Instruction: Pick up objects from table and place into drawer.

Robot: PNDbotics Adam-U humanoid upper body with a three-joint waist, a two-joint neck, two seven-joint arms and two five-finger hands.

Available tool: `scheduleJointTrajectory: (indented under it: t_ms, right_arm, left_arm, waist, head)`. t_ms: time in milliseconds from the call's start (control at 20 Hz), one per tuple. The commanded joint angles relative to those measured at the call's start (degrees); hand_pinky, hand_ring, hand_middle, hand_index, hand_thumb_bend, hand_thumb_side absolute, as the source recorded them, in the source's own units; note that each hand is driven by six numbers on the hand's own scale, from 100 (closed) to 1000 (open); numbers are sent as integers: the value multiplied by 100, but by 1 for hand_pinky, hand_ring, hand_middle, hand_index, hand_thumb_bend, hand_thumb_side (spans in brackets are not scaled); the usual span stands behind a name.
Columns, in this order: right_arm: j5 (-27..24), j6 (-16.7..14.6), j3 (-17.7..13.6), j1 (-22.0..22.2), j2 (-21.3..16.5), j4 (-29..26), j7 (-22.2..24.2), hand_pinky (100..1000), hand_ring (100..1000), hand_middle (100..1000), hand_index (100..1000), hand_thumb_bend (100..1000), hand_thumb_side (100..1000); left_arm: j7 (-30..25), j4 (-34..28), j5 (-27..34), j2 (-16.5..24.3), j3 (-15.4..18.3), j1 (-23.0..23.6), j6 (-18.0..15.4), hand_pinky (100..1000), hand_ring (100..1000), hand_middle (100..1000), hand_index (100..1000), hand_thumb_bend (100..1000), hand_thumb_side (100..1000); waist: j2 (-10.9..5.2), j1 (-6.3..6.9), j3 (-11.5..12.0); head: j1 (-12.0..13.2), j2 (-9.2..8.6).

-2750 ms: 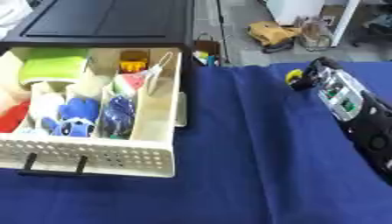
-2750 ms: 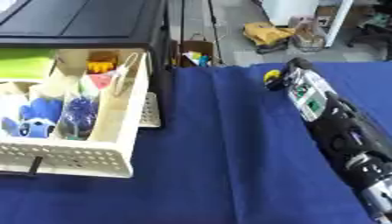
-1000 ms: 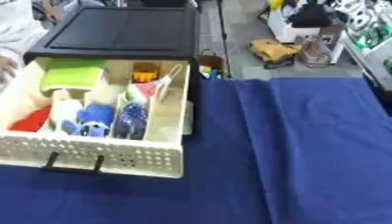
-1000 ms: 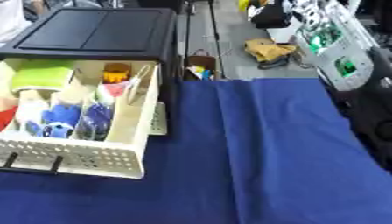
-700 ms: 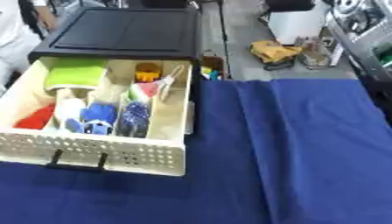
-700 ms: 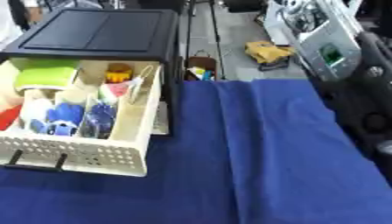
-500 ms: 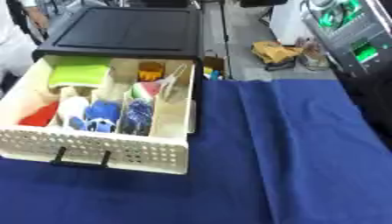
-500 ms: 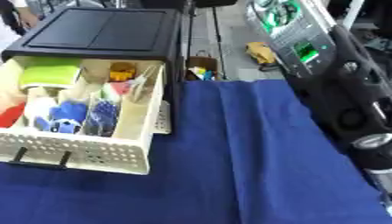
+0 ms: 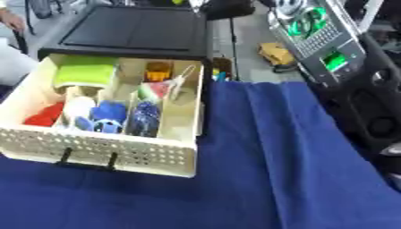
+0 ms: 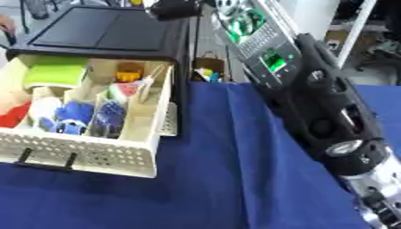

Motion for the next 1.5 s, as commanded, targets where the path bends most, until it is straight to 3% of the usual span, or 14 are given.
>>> scheduleJointTrajectory:
  t_ms: [50,550,950,1000,1050,1100,1150,1200,1300,1500]
  right_arm:
    - [-13,-11,32,-168,100,10,104,659,778,248,469,100,261]
    - [79,-51,211,-298,246,205,469,671,785,264,478,100,281]
    - [73,-80,277,-238,60,190,832,686,792,283,486,100,297]
    - [55,-80,285,-228,24,161,882,694,798,293,492,100,313]
    - [38,-86,294,-220,-3,127,933,720,816,349,526,100,392]
    - [11,-117,310,-210,-16,93,1011,776,870,481,649,354,559]
    - [-37,-176,328,-199,-22,71,1144,789,887,514,691,435,603]
    - [-77,-240,328,-191,-30,69,1284,825,930,613,783,623,689]
    - [-72,-319,283,-188,-42,125,1467,855,959,685,848,651,725]
    - [58,-398,189,-207,-25,253,1538,863,964,698,867,654,733]
  left_arm:
    - [134,-68,38,60,-2,-123,-114,286,476,518,702,325,999]
    - [111,-68,72,38,-17,-153,-86,286,476,520,702,325,1000]
    - [126,-68,64,55,-1,-133,-80,286,476,520,702,327,1000]
    - [129,-68,62,56,0,-132,-79,286,476,520,702,327,1000]
    - [132,-68,61,56,-1,-132,-77,286,477,521,702,327,1000]
    - [132,-68,61,53,-5,-131,-75,286,477,521,702,327,1000]
    - [132,-68,62,51,-7,-130,-73,286,477,521,702,327,1000]
    - [132,-68,61,50,-8,-128,-72,286,477,521,702,327,1000]
    - [131,-68,61,50,-10,-125,-70,286,477,521,702,328,1000]
    - [130,-68,63,50,-11,-117,-69,285,477,521,702,329,1000]
  waist:
    - [-97,23,28]
    - [-82,-27,95]
    - [-88,-51,74]
    - [-89,-54,66]
    - [-90,-56,59]
    - [-90,-57,55]
    - [-90,-58,52]
    - [-92,-58,51]
    - [-97,-56,50]
    - [-100,-55,47]
  head:
    - [-38,46]
    - [-46,72]
    - [-4,68]
    - [3,67]
    - [8,64]
    - [11,61]
    - [13,60]
    - [12,62]
    - [13,61]
    - [12,53]
